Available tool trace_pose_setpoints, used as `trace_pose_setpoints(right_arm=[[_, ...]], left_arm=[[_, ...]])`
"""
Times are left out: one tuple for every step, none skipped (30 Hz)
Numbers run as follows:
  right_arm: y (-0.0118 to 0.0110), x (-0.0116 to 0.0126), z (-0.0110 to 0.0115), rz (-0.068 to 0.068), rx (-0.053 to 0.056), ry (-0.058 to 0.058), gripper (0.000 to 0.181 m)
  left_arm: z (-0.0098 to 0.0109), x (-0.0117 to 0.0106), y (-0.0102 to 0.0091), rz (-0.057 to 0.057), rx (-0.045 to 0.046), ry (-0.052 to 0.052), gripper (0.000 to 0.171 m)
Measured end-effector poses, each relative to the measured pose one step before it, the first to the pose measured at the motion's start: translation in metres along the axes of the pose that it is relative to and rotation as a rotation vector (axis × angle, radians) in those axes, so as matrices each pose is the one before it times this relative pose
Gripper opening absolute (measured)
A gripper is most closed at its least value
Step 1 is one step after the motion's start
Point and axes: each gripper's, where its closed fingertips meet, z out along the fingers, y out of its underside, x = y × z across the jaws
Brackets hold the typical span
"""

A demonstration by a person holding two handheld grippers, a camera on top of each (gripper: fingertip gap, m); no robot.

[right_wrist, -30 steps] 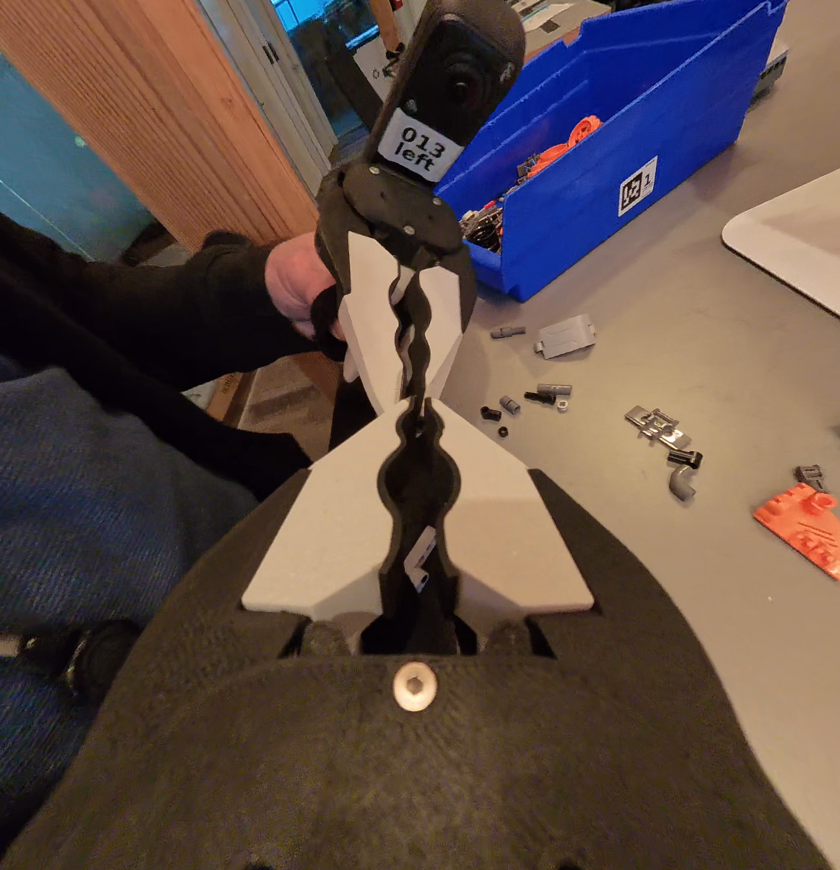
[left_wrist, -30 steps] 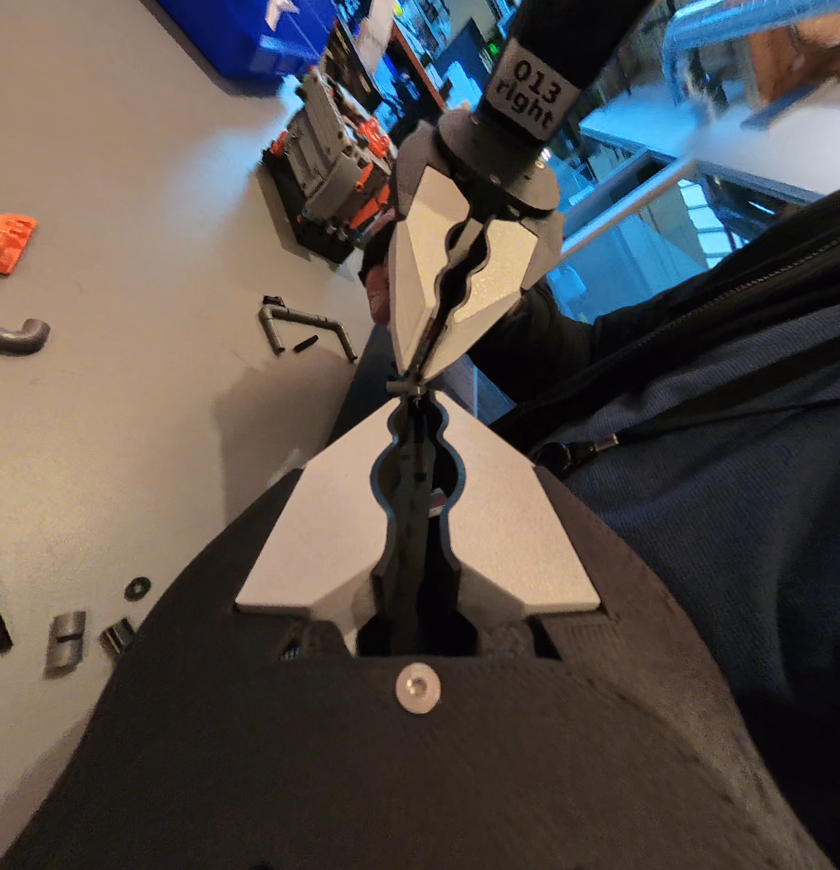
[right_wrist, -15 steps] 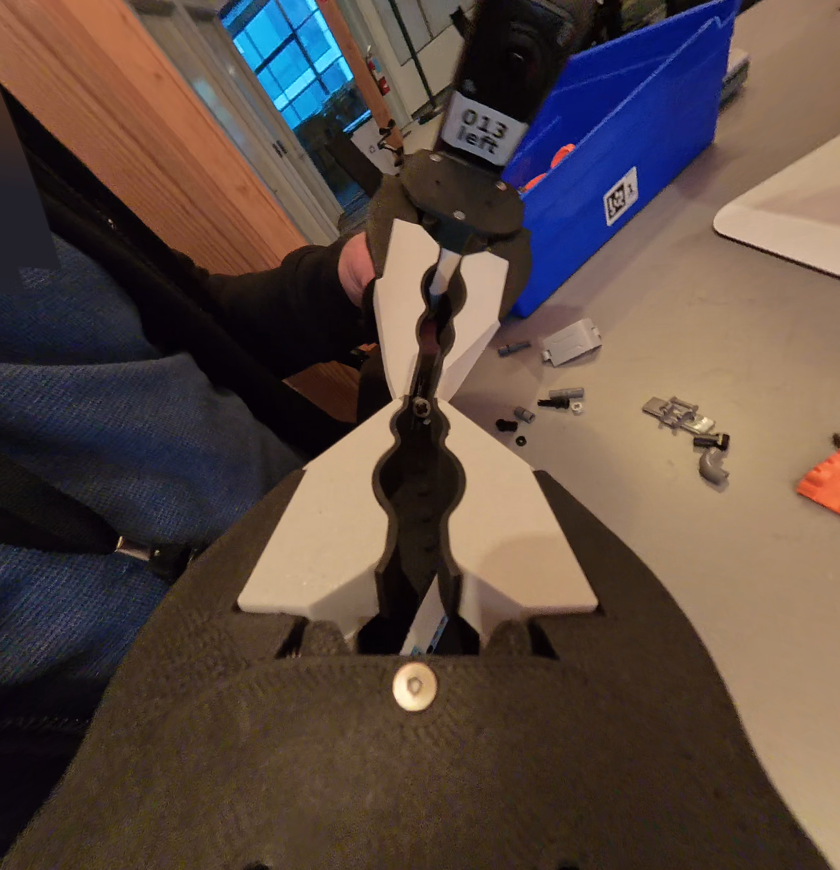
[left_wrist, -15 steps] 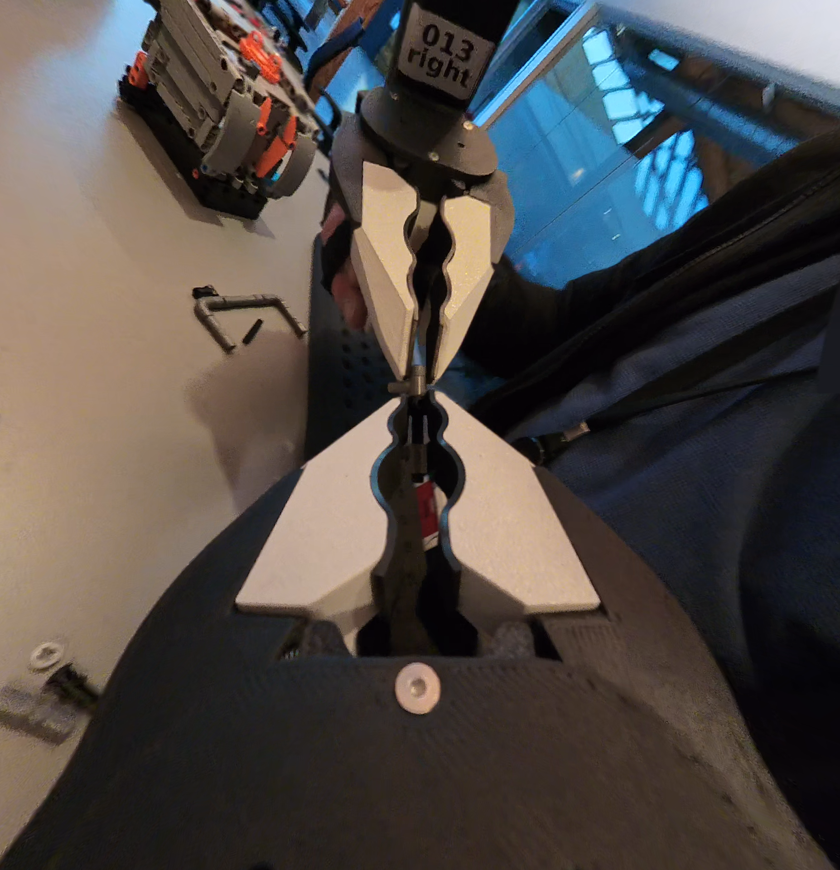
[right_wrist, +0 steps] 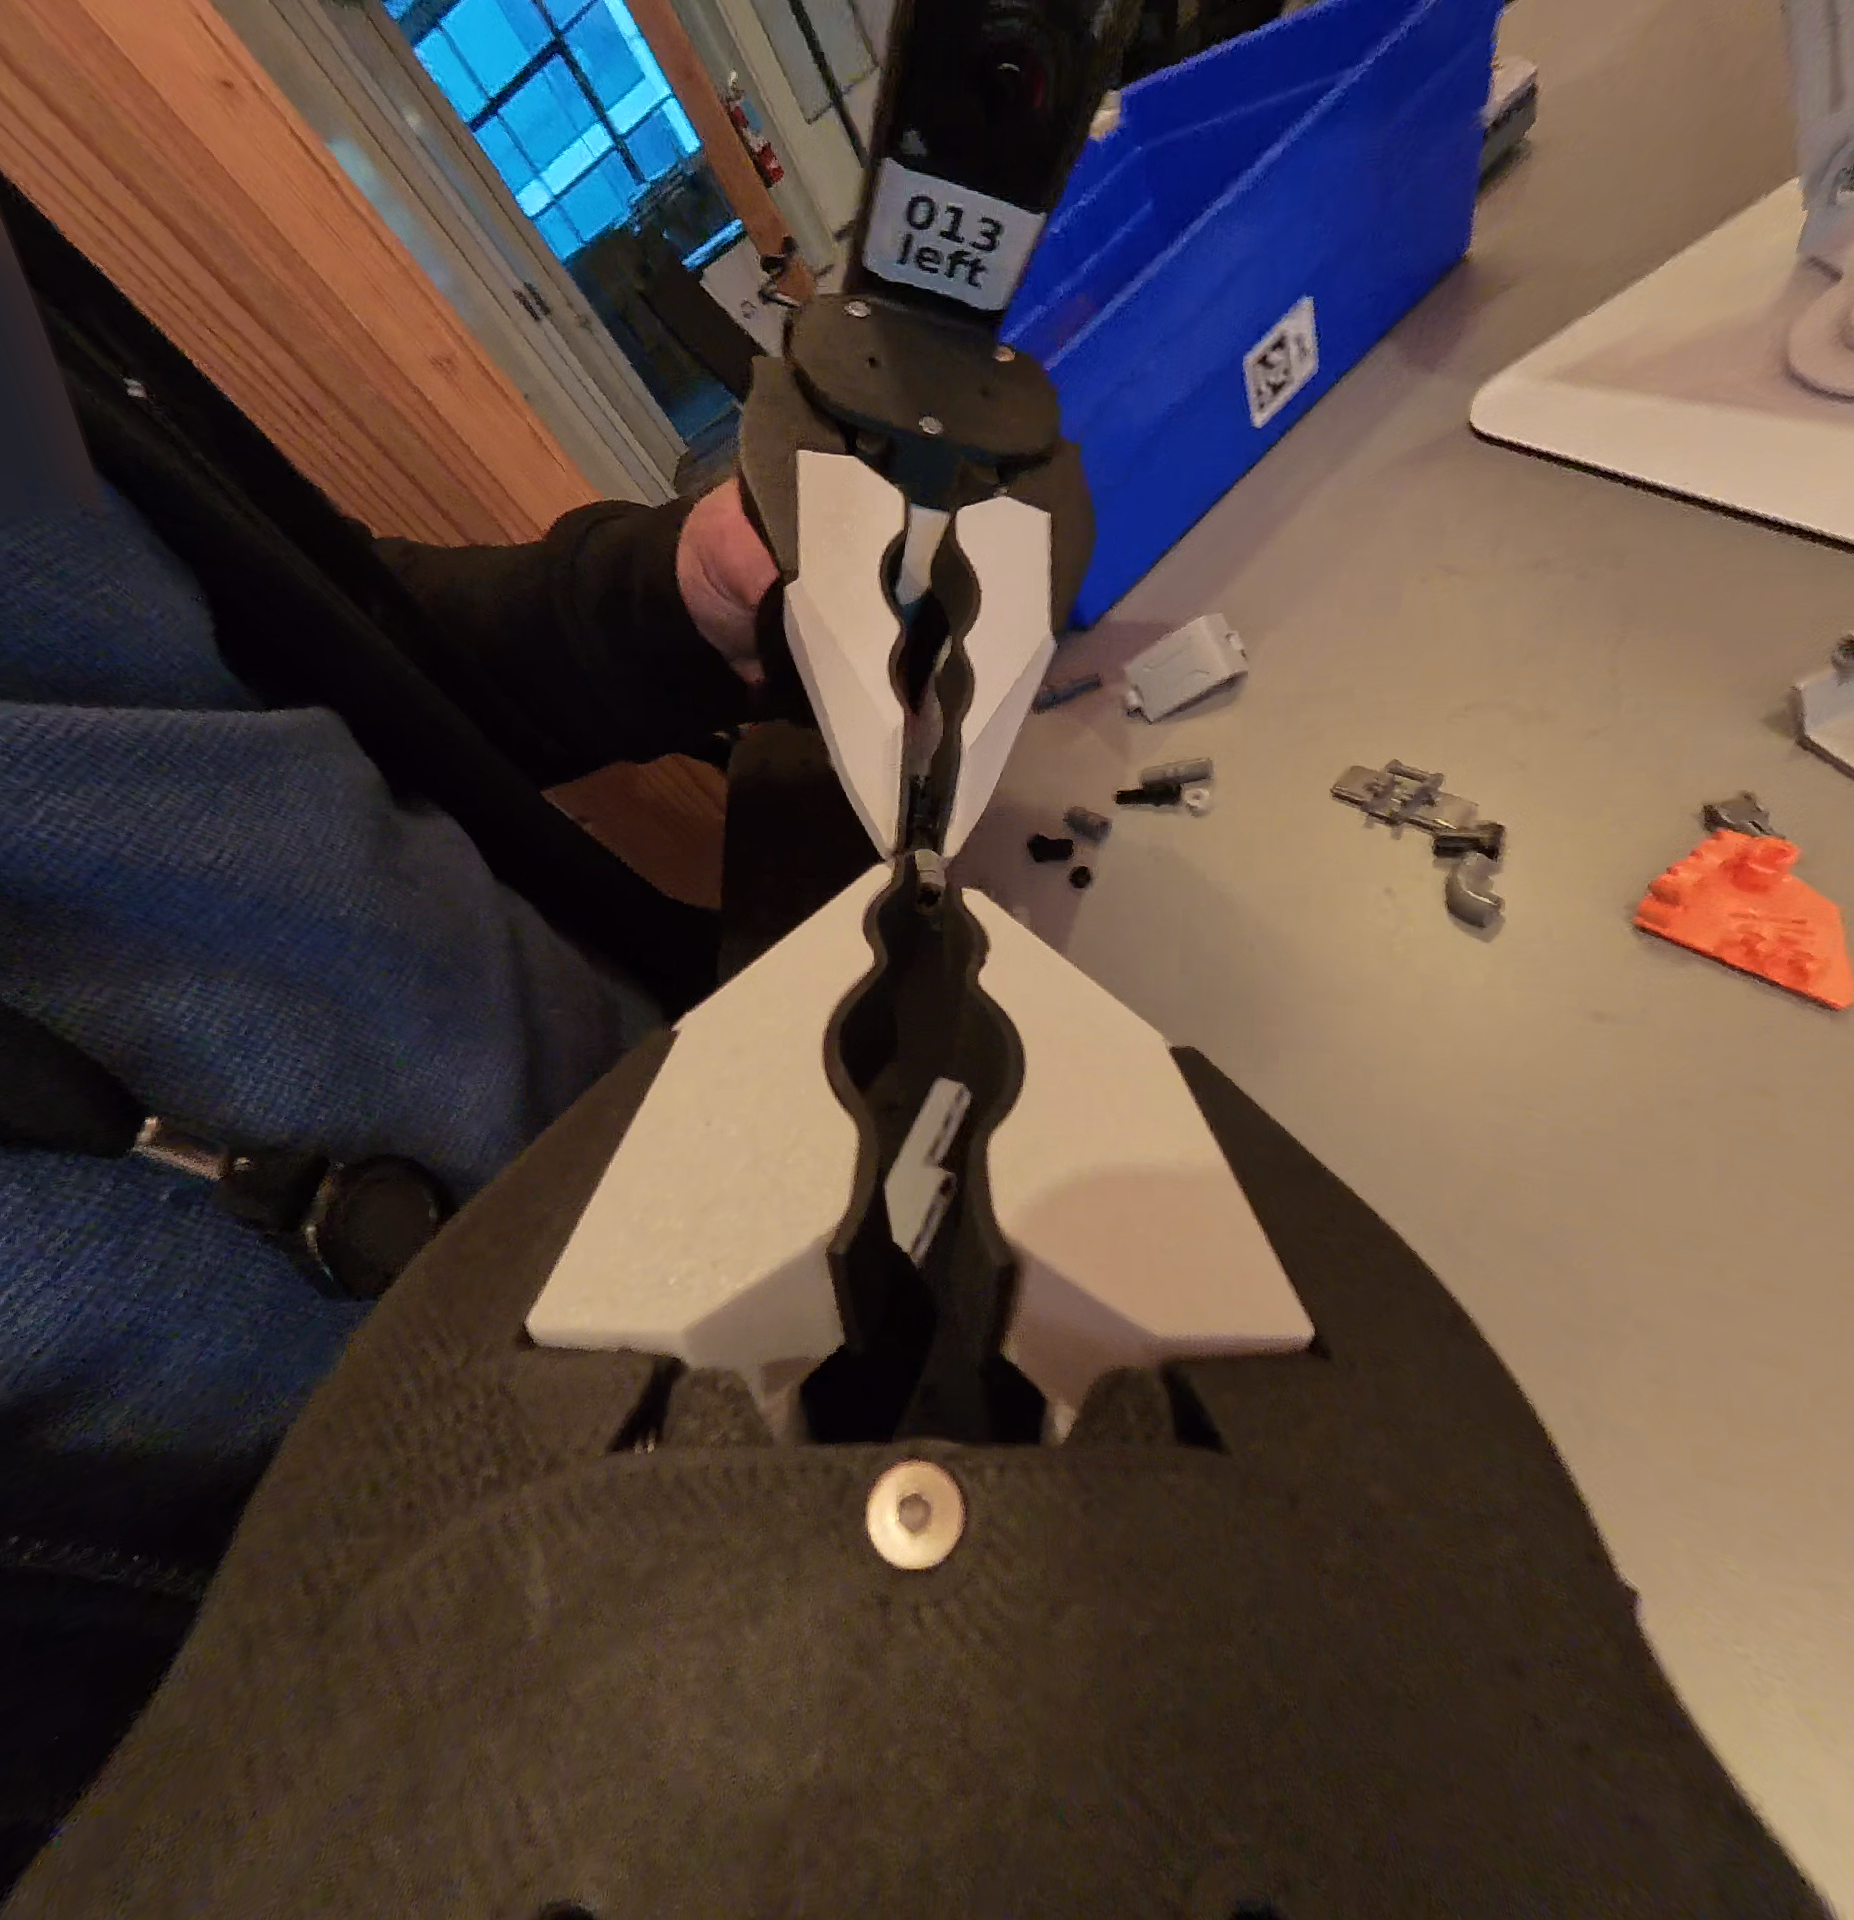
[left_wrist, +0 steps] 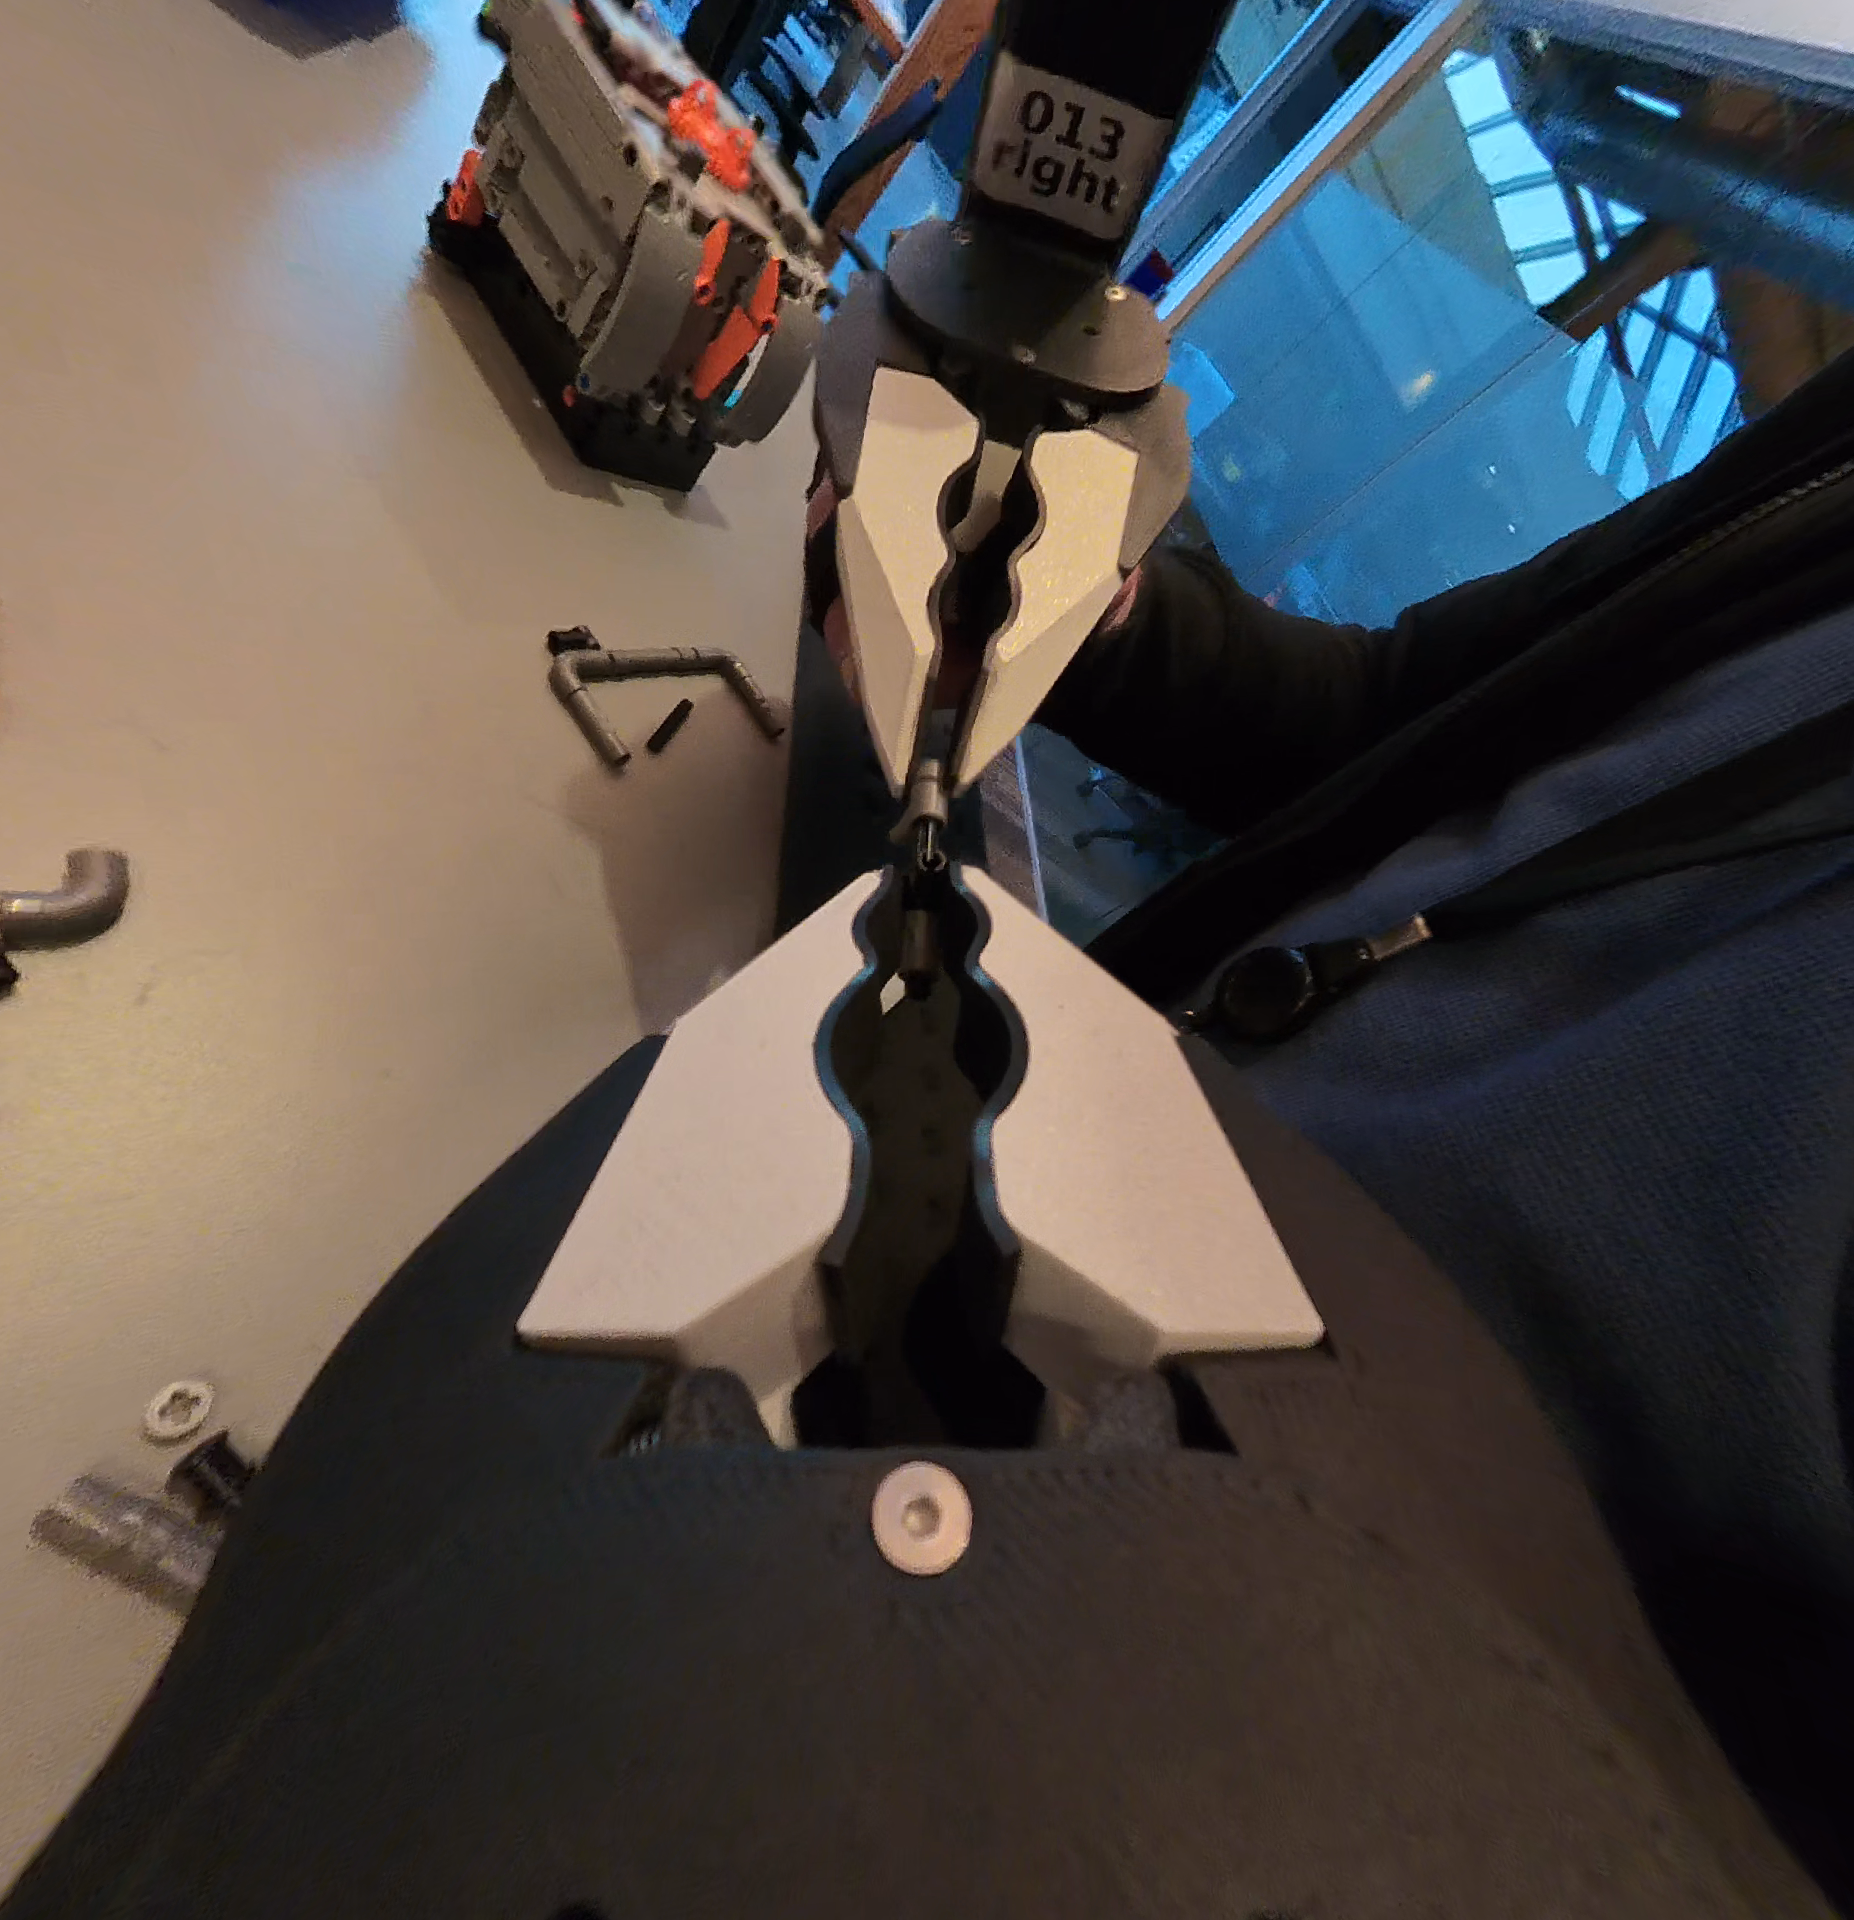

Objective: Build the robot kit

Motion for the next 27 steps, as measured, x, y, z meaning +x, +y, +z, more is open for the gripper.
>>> trace_pose_setpoints(right_arm=[[0.00012, 0.00530, -0.00773, 0.0222, 0.0251, 0.0072, 0.001], [-0.00197, 0.00445, -0.00982, 0.0262, 0.0372, 0.0028, 0.001], [0.00490, 0.00393, -0.00371, -0.0005, -0.0160, 0.0184, 0.000], [0.00960, 0.00322, 0.00239, -0.0103, -0.0470, 0.0216, 0.001], [0.00538, 0.00001, 0.00391, 0.0048, -0.0180, -0.0058, 0.001], [0.00157, 0.00122, 0.00265, 0.0156, 0.0023, -0.0046, 0.002], [0.00319, 0.00608, 0.00280, 0.0159, -0.0168, 0.0270, 0.002], [0.00706, 0.00901, 0.00469, -0.0093, -0.0449, 0.0588, 0.003], [0.00859, 0.00510, 0.00656, -0.0350, -0.0510, 0.0471, 0.004], [0.00977, 0.00235, 0.00755, -0.0178, -0.0611, 0.0258, 0.004], [0.00695, 0.00373, 0.00580, -0.0068, -0.0506, 0.0302, 0.004], [0.00285, 0.00395, 0.00285, -0.0111, -0.0254, 0.0308, 0.004], [-0.00023, 0.00263, 0.00057, -0.0128, -0.0049, 0.0209, 0.005], [0.00019, 0.00241, 0.00040, -0.0076, -0.0056, 0.0173, 0.006], [0.00425, 0.00186, 0.00171, 0.0007, -0.0313, 0.0097, 0.015], [0.00631, 0.00048, 0.00174, 0.0042, -0.0445, 0.0000, 0.026], [0.00193, -0.00019, -0.00071, -0.0056, -0.0164, 0.0063, 0.031], [-0.00374, -0.00026, -0.00346, -0.0198, 0.0227, 0.0156, 0.027], [-0.00537, -0.00117, -0.00416, -0.0156, 0.0275, 0.0081, 0.025], [-0.00617, -0.00250, -0.00358, -0.0194, 0.0262, -0.0014, 0.025], [-0.00838, -0.00394, -0.00327, -0.0351, 0.0388, -0.0041, 0.023], [-0.00638, -0.00506, -0.00124, -0.0406, 0.0252, -0.0103, 0.021], [-0.00233, -0.00391, 0.00084, -0.0349, -0.0042, -0.0092, 0.022], [-0.00374, -0.00303, 0.00055, -0.0322, 0.0058, -0.0049, 0.024], [-0.00545, -0.00335, -0.00012, -0.0302, 0.0193, -0.0068, 0.022], [-0.00135, -0.00190, 0.00050, -0.0246, -0.0058, -0.0036, 0.018], [0.00228, -0.00019, 0.00064, -0.0206, -0.0249, 0.0018, 0.013]], left_arm=[[-0.00395, -0.00953, 0.00232, -0.0217, 0.01132, -0.0393, 0.004], [-0.01109, -0.00788, -0.00406, -0.0393, 0.05636, -0.0079, 0.004], [-0.00864, -0.00189, -0.00382, -0.0409, 0.04083, 0.0230, 0.003], [0.00138, -0.00160, 0.00650, 0.0148, -0.04352, -0.0233, 0.004], [0.00664, 0.00143, 0.00731, 0.0233, -0.05883, -0.0198, 0.004], [0.00625, 0.00334, 0.00237, 0.0072, -0.02688, 0.0074, 0.004], [0.00302, -0.00029, -0.00172, -0.0056, 0.01053, 0.0072, 0.004], [0.00145, -0.00492, -0.00065, -0.0203, 0.00984, -0.0043, 0.004], [0.00381, -0.00632, 0.00580, -0.0034, -0.03393, -0.0224, 0.004], [0.00429, -0.00465, 0.00368, 0.0103, -0.02232, -0.0289, 0.004], [0.00304, 0.00085, 0.00023, -0.0103, -0.00272, 0.0099, 0.004], [0.00217, -0.00109, 0.00153, -0.0133, -0.01127, 0.0066, 0.004], [0.00105, -0.00928, 0.00354, -0.0050, -0.02641, -0.0442, 0.004], [0.00029, -0.00702, 0.00043, 0.0090, -0.00690, -0.0402, 0.004], [0.00046, 0.00323, -0.00152, 0.0064, -0.00018, 0.0203, 0.004], [0.00138, 0.00009, 0.00077, 0.0096, -0.01711, -0.0068, 0.004], [0.00147, -0.00631, 0.00489, 0.0209, -0.04394, -0.0502, 0.004], [0.00093, -0.00242, 0.00340, 0.0212, -0.02974, -0.0228, 0.004], [0.00022, 0.00294, -0.00065, -0.0051, -0.00059, 0.0238, 0.005], [0.00032, 0.00126, -0.00179, -0.0136, 0.00800, 0.0206, 0.004], [0.00084, 0.00175, -0.00148, -0.0035, 0.00575, 0.0232, 0.004], [0.00139, 0.00553, -0.00203, -0.0044, 0.00582, 0.0465, 0.004], [0.00121, 0.00310, -0.00282, -0.0042, 0.00784, 0.0249, 0.004], [0.00131, 0.00118, -0.00105, 0.0047, -0.00471, 0.0091, 0.004], [0.00186, 0.00320, 0.00159, 0.0080, -0.02257, 0.0223, 0.004], [0.00169, 0.00353, 0.00121, 0.0030, -0.02115, 0.0261, 0.004], [0.00092, -0.00116, 0.00094, 0.0019, -0.01858, -0.0027, 0.004]])
